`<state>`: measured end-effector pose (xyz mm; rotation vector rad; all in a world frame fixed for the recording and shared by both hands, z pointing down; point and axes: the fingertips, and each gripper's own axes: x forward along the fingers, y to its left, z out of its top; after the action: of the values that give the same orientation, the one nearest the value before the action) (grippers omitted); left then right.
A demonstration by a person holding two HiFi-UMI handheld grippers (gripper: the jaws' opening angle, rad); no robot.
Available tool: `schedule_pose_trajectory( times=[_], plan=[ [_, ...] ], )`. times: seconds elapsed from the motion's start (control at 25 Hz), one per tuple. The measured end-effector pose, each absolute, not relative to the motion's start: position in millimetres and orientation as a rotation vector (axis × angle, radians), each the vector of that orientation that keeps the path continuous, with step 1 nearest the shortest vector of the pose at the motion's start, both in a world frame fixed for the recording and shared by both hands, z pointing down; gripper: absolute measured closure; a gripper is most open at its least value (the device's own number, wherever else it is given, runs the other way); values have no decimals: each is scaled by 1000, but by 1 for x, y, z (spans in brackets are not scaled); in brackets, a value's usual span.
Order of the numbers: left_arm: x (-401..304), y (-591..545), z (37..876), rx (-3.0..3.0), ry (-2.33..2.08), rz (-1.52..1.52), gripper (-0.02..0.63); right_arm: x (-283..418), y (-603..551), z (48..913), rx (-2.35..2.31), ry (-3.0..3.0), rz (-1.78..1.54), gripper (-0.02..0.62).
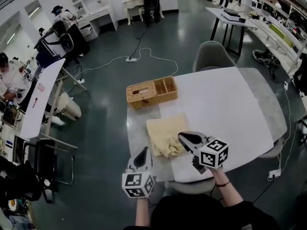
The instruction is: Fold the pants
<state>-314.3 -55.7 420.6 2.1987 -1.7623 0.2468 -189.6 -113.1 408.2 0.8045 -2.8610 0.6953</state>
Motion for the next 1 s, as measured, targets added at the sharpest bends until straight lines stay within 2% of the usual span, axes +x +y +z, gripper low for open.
schedule_pose_trajectory(
  times=[0.64,1.0],
  plan=[
    [-294,-33,376,2297,-1899,93,598,-107,-103,354,1068,-3018,545,580],
    [-302,-27,362,2283,-2000,69,598,-86,-105,339,1159,-3027,460,581]
  ],
)
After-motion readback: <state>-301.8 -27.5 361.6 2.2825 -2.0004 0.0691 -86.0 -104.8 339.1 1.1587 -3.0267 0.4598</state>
